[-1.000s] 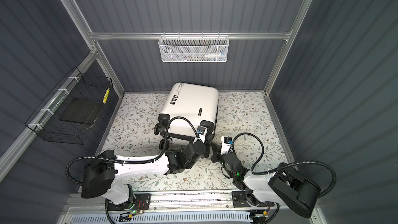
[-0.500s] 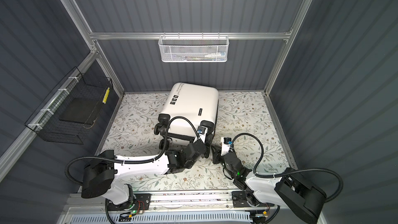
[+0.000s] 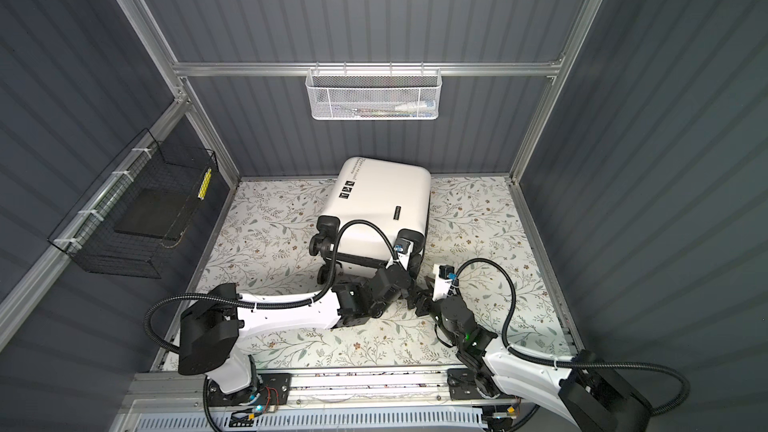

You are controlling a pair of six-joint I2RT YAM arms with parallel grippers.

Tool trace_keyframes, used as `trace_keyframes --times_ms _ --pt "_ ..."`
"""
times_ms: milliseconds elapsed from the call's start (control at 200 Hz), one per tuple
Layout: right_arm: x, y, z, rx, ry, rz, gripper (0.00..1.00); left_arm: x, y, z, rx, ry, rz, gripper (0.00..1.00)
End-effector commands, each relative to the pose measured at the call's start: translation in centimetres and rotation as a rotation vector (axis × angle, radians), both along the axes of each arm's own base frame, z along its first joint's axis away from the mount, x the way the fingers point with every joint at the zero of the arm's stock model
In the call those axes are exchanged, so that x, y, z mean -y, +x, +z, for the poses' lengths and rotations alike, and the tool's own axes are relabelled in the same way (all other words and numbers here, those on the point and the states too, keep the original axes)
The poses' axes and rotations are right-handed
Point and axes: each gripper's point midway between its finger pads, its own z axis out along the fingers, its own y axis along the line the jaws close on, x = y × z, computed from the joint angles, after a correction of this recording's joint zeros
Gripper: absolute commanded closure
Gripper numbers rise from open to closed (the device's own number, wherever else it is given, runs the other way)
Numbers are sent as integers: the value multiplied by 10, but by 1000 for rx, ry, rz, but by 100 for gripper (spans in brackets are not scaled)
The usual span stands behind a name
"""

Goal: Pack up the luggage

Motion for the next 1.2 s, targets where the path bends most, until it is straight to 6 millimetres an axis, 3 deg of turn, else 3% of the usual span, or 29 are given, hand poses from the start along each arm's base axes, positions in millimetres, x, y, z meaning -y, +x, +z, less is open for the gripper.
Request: trace_keyframes --times_ms 0,805,995,1196 --pt "7 3 -3 0 -7 -43 20 47 -15 82 91 -253 -158 97" --pt "0 31 10 74 17 -205 20 52 -17 75 61 -307 -158 97" --pt "-3 35 14 97 30 -245 26 51 -17 75 58 -314 -157 97" --pt "-11 36 17 109 27 -223 43 52 -17 73 55 -312 -157 97"
